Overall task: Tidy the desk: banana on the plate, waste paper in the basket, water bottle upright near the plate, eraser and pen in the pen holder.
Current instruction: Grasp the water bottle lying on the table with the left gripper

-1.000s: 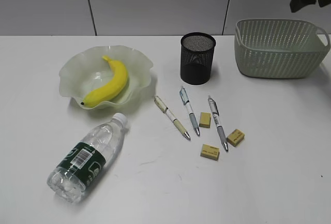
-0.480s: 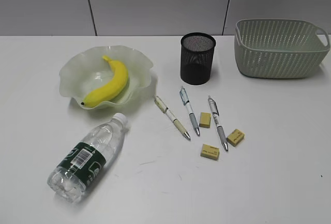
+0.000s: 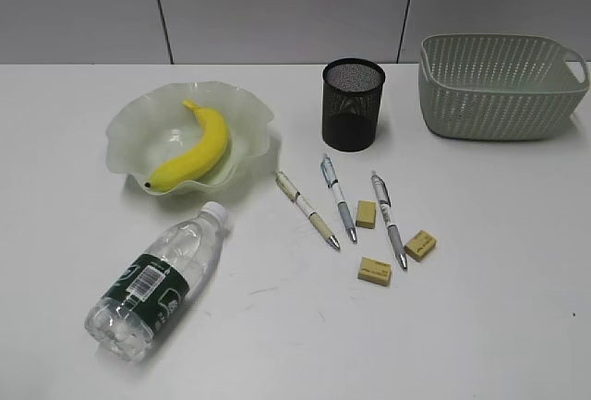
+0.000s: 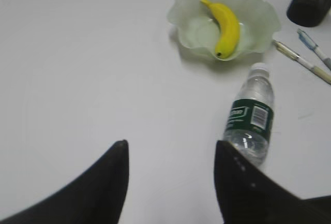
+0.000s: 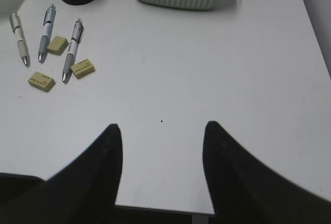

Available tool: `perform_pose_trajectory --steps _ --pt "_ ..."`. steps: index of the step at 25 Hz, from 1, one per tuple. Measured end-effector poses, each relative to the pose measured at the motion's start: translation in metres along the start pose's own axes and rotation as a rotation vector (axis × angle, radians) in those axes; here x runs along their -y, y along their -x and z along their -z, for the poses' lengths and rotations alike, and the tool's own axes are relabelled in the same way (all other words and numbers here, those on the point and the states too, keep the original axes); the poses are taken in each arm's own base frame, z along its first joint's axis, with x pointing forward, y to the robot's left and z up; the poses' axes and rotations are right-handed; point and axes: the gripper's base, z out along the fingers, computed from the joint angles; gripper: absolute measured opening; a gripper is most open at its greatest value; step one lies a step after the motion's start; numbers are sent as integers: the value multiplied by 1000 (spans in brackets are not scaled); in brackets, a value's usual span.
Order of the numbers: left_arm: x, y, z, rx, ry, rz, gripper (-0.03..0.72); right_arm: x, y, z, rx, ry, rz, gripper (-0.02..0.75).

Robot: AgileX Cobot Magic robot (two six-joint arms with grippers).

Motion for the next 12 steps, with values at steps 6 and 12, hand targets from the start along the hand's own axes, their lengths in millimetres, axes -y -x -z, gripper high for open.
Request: perform_pose_trajectory --steps 6,12 --pt "11 51 -64 -148 -137 1 552 1 -1 2 17 -11 -6 372" --pt "33 84 -158 -378 -245 -85 557 1 -1 2 17 -12 -7 370"
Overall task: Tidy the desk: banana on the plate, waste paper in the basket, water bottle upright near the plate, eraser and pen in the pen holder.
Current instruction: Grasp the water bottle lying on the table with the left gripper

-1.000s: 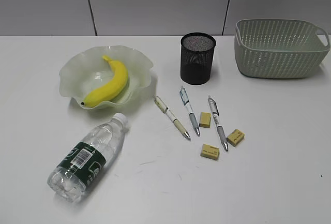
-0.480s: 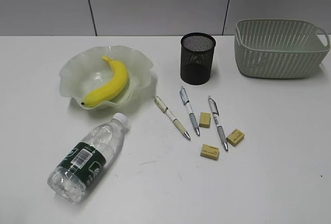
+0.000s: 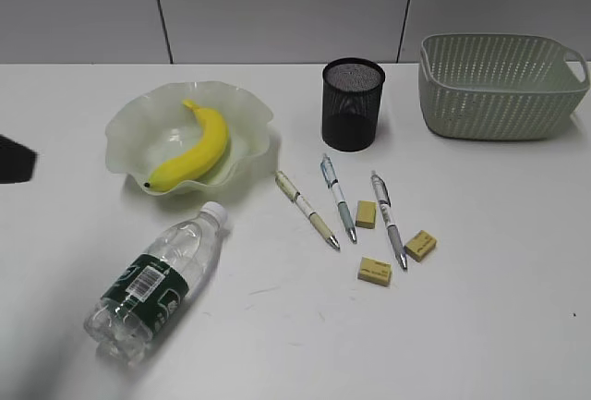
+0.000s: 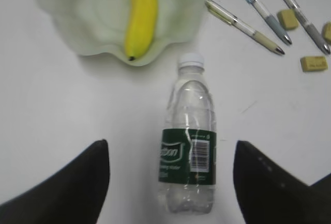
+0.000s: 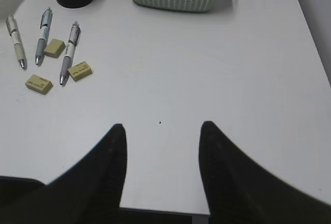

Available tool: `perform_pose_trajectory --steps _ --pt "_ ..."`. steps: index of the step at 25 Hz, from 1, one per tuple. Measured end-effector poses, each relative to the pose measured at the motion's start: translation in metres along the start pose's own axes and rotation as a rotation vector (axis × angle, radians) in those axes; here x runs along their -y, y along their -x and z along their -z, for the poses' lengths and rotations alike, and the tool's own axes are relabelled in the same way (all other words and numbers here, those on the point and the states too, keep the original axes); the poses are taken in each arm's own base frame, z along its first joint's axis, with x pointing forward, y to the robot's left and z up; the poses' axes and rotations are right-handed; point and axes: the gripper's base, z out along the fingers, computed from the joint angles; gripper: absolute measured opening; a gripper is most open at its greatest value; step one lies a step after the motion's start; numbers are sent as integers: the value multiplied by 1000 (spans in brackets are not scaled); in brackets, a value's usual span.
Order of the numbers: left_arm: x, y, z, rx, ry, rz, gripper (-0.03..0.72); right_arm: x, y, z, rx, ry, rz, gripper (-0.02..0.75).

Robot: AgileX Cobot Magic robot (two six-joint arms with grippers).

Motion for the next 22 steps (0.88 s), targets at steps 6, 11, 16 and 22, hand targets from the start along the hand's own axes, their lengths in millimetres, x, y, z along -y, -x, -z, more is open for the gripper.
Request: perform_pose_trajectory --steps 6,11,16,22 --pt "62 21 -91 -253 40 -202 557 0 0 0 0 0 0 370" --pt "90 24 -159 -384 107 -248 578 0 0 0 0 1 -1 370" --pt "91 21 -194 -463 142 -262 612 0 0 0 0 1 -1 369" --pt "84 15 -215 -488 201 -303 607 0 0 0 0 1 -2 367"
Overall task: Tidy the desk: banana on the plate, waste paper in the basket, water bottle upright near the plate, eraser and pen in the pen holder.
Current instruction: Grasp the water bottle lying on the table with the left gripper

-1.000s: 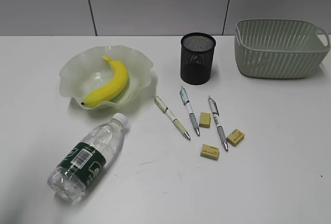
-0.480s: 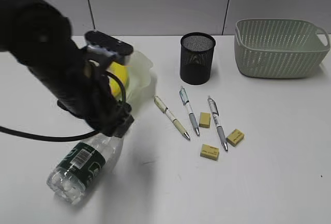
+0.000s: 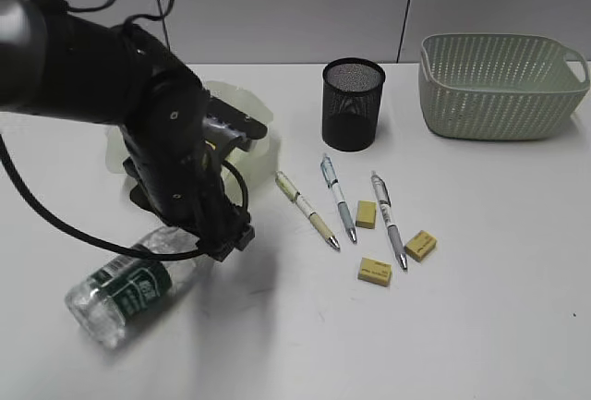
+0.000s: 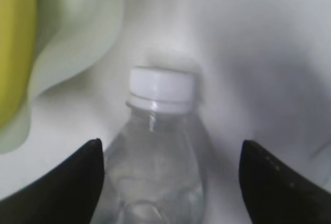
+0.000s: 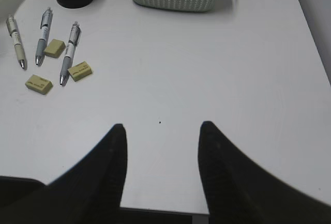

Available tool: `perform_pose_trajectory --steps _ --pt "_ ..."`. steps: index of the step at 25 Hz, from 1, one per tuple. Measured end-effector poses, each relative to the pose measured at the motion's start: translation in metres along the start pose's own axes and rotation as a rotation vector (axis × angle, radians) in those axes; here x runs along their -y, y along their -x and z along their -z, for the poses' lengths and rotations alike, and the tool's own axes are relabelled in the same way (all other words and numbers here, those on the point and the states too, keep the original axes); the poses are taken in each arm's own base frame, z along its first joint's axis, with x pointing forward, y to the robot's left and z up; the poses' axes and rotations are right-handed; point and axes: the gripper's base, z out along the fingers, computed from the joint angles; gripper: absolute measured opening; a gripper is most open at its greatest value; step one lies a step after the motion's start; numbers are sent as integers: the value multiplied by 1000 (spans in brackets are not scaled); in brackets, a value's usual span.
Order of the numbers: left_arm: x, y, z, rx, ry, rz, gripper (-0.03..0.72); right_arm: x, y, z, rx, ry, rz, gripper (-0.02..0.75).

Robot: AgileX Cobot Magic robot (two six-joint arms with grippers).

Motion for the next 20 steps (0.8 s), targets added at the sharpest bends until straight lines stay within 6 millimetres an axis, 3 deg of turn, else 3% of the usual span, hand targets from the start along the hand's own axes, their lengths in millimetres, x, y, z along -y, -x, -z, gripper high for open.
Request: perform_pose_trajectory --steps 5,10,13,16,20 --pt "1 -2 -19 -38 15 -6 541 0 0 0 0 0 0 367" --pt "1 -2 -21 -46 18 0 335 0 0 0 0 0 0 367" --pt "1 -2 -16 -37 13 11 337 0 0 0 0 0 0 367" --pt "-2 0 12 50 -11 48 333 0 0 0 0 0 0 367" --pt "-13 -10 76 365 -84 110 318 0 0 0 0 0 0 367"
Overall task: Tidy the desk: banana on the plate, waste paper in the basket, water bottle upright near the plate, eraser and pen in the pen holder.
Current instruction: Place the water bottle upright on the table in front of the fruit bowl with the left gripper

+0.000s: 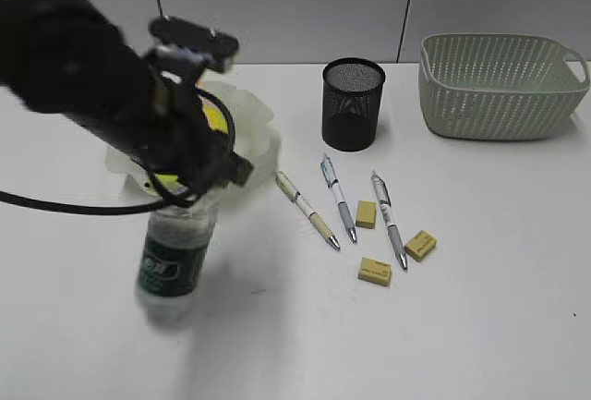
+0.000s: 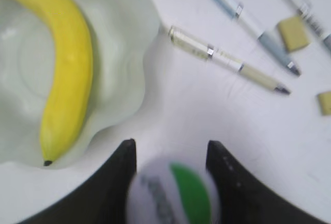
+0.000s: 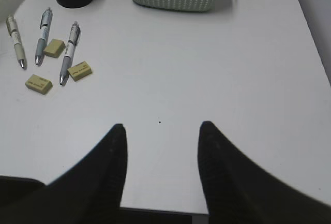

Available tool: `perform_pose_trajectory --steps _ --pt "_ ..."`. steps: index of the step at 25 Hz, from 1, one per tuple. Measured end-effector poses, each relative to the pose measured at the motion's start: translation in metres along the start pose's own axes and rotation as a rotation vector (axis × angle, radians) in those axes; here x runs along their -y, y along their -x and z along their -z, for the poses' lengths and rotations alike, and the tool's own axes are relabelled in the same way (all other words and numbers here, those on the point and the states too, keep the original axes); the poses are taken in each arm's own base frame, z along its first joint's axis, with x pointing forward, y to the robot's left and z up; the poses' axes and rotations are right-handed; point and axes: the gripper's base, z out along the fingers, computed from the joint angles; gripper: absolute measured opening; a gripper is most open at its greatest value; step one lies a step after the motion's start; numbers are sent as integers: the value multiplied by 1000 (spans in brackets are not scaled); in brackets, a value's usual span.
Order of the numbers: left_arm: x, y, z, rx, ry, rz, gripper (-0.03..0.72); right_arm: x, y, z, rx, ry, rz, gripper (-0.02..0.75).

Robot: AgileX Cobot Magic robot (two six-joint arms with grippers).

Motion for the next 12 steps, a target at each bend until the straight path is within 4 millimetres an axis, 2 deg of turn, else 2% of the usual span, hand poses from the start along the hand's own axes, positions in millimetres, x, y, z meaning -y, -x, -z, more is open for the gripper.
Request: perform_pose_trajectory --steps 2,5,8,10,12 --pt "-8 -9 29 154 -41 16 293 0 0 0 0 0 0 366" --pt "-24 -36 48 337 -80 35 293 0 0 0 0 0 0 366" --pt "-36 -75 51 375 -82 57 293 0 0 0 0 0 0 365" --pt "-40 -89 53 383 -79 57 293 0 0 0 0 0 0 365" --pt "-41 -94 58 399 -78 60 293 0 0 0 0 0 0 364"
